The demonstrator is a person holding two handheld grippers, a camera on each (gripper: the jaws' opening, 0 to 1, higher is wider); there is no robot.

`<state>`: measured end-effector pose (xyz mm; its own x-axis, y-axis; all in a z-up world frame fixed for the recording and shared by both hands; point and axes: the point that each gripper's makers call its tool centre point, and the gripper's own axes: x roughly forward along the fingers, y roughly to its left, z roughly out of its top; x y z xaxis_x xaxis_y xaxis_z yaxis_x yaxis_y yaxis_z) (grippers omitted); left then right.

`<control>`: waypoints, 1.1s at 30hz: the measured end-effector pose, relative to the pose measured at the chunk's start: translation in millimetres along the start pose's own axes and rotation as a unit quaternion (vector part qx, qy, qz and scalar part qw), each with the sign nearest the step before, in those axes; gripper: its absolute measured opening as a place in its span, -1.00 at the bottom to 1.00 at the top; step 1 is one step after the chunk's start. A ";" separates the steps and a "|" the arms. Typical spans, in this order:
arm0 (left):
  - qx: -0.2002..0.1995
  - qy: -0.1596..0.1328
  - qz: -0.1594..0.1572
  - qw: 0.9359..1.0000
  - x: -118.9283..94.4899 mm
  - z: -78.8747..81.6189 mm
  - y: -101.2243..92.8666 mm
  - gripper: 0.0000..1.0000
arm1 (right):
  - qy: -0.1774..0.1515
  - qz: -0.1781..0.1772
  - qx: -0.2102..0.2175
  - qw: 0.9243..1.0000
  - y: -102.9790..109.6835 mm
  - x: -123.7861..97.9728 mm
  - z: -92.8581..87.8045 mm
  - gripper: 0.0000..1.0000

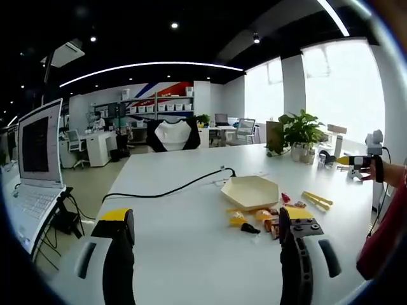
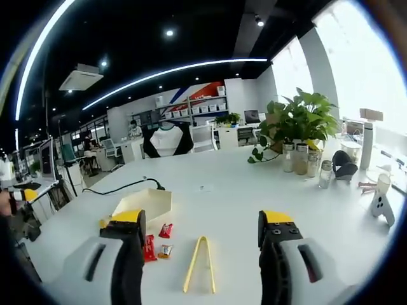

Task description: Place the target food into the container with the food tongs after gripping and lifting it, then release it inside without dropping or visibly crushing the food.

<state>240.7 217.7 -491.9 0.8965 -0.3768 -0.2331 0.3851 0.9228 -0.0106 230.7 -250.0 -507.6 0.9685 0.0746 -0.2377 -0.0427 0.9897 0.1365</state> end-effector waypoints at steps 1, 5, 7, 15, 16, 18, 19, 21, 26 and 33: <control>0.001 0.001 0.000 1.000 0.7 -0.2 -0.1 1.00 | 0.000 0.000 0.000 1.000 -0.2 0.0 -0.1 0.44; 0.003 0.002 -0.002 1.000 2.1 0.8 -1.8 1.00 | 0.002 -0.002 0.001 1.000 -2.0 0.6 -2.1 0.42; 0.004 0.001 -0.002 1.000 2.5 1.4 -2.2 1.00 | 0.006 0.001 0.002 1.000 -1.4 0.9 -4.2 0.40; 0.000 0.003 -0.001 1.000 3.9 -1.2 0.6 1.00 | -0.006 -0.003 0.008 1.000 -3.9 0.5 3.1 0.34; 0.000 0.004 -0.001 1.000 3.8 -2.0 1.7 1.00 | -0.005 -0.002 0.008 1.000 -3.6 0.9 2.6 0.34; -0.002 0.005 -0.001 1.000 3.6 -2.6 3.2 1.00 | 0.000 -0.003 0.004 1.000 -2.0 2.7 0.1 0.34; -0.003 0.005 -0.001 1.000 3.6 -2.7 3.7 1.00 | 0.007 0.001 -0.002 1.000 1.1 3.7 -2.9 0.34; -0.002 0.005 0.000 1.000 3.5 -2.1 4.4 1.00 | 0.011 0.003 -0.008 1.000 4.3 4.5 -5.8 0.34; 0.000 0.003 -0.003 1.000 5.9 1.7 5.8 1.00 | 0.021 0.007 -0.010 1.000 9.7 3.9 -9.5 0.30; -0.001 0.006 -0.009 1.000 8.3 0.1 2.7 1.00 | 0.030 0.009 -0.009 0.999 8.2 3.1 -14.4 0.30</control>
<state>249.2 217.1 -493.7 0.8868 -0.3920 -0.2449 0.4003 0.9162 -0.0171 229.8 -239.9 -521.1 0.9511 0.0983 -0.2930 -0.0642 0.9902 0.1237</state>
